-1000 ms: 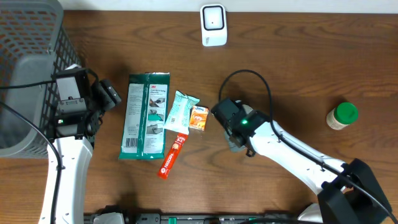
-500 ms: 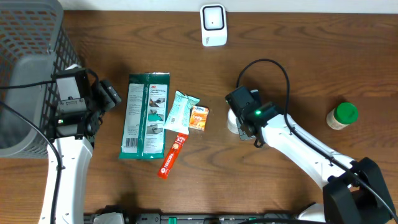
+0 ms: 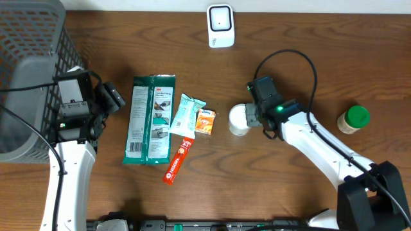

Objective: Scan the item barcode

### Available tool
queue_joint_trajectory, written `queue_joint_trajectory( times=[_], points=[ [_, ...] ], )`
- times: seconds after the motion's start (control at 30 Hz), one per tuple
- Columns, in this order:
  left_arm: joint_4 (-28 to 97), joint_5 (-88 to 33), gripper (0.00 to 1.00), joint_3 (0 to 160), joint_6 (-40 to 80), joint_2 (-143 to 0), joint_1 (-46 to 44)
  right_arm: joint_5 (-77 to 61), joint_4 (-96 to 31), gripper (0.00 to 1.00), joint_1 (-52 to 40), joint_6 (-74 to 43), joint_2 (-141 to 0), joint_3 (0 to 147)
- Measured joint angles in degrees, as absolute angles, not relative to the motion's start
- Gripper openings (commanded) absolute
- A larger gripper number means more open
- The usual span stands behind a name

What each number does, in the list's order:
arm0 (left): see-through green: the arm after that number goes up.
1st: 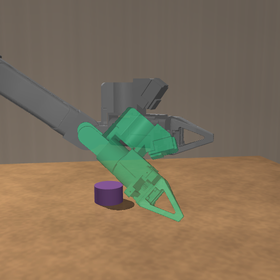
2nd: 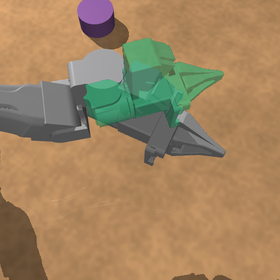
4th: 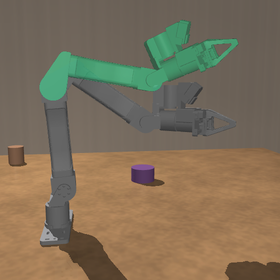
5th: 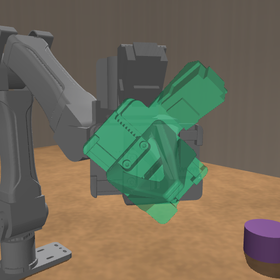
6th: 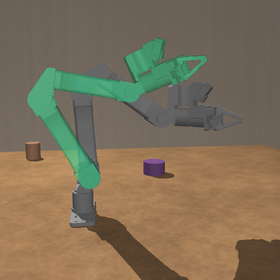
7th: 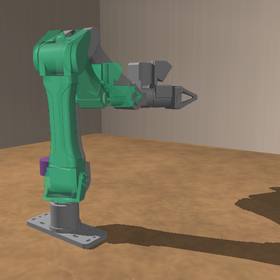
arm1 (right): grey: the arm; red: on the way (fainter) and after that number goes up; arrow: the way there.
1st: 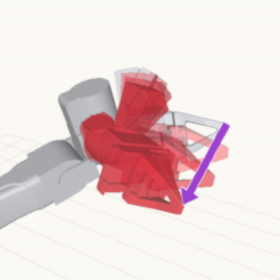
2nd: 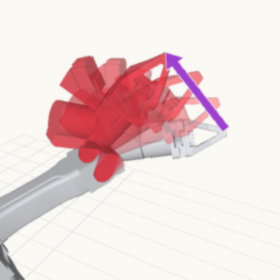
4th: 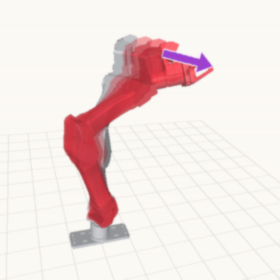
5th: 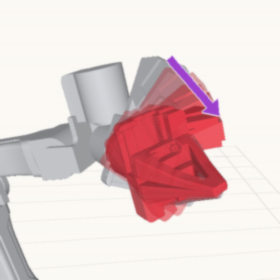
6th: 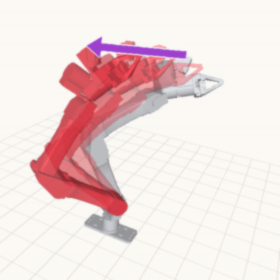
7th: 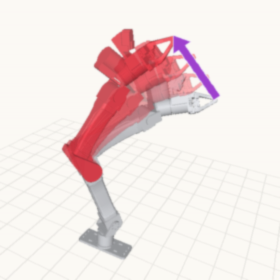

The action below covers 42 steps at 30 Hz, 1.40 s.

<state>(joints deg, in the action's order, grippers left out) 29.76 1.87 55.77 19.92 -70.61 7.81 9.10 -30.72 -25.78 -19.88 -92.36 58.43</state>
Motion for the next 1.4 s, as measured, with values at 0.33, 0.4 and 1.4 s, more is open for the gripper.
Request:
queue_joint_trajectory(
  times=[0.33, 0.4, 1.4],
  points=[
    [29.74, 1.89, 0.88, 55.77, 19.92, -70.61, 7.81, 0.60, -42.96, 0.75, -20.88, -16.49, -92.07, 64.42],
    [29.76, 1.87, 0.88, 55.77, 19.92, -70.61, 7.81, -0.93, -46.92, 0.78, -19.84, -16.36, -91.96, 68.58],
    [29.74, 1.87, 0.88, 55.77, 19.92, -70.61, 7.81, 11.79, -52.40, 0.99, -35.75, -66.92, -92.77, 78.43]
  ],
)
